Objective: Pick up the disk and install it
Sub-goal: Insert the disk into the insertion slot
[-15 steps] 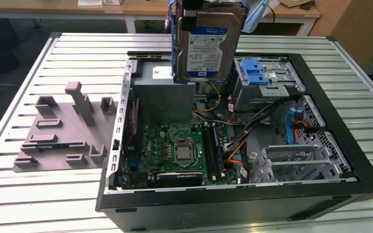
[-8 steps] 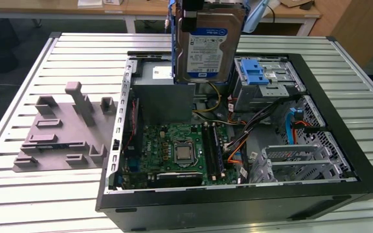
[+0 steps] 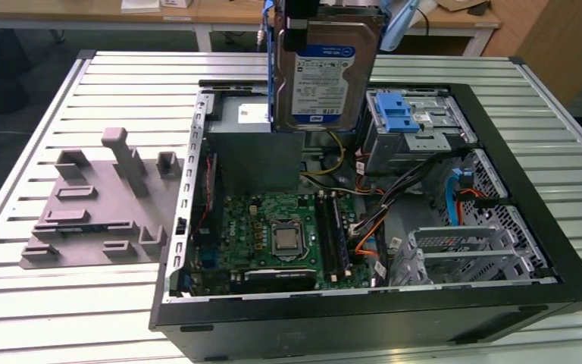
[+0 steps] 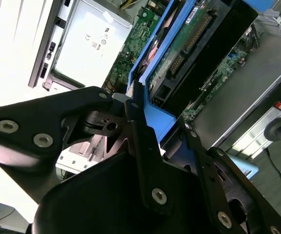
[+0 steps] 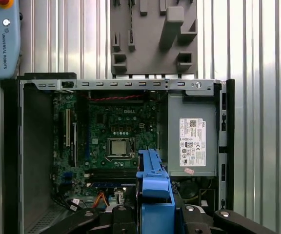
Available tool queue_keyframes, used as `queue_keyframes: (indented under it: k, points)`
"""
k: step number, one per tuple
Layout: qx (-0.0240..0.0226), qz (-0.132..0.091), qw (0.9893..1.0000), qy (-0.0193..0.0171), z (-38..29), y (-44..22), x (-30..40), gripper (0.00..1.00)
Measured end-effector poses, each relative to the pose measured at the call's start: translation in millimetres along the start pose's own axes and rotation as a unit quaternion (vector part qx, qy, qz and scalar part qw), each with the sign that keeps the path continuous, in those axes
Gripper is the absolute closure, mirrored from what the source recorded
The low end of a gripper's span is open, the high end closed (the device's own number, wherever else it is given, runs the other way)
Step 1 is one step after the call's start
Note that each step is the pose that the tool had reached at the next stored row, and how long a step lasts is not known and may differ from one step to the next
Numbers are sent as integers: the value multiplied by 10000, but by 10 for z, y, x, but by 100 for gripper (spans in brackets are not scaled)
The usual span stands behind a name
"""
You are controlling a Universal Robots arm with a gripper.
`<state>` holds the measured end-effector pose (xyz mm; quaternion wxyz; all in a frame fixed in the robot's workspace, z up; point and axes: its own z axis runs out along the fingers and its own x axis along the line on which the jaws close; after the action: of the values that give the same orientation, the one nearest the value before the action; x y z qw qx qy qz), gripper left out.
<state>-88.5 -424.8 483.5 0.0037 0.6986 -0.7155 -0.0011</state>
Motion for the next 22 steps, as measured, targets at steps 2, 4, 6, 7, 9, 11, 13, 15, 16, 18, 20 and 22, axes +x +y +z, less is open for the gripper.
queue_keyframes:
  k: [2,4,6,7,9,11,13,15,16,18,20,22]
  points:
    - [0,1,10000,0,2,0,8,64]
    - [0,0,10000,0,2,0,18,64]
    - [0,0,10000,0,2,-1,31,64]
    - [0,0,10000,1,2,-1,44,64]
    - [0,0,10000,0,3,-2,77,64]
    - [0,0,10000,1,5,-2,113,64]
    - [0,0,10000,0,7,-3,140,64]
    - [0,1,10000,1,8,-3,157,64]
    - [0,0,10000,1,9,-3,165,64]
    - [0,0,10000,1,9,-4,184,64]
    - [0,0,10000,2,9,-4,210,64]
    - [0,0,10000,3,10,-5,242,64]
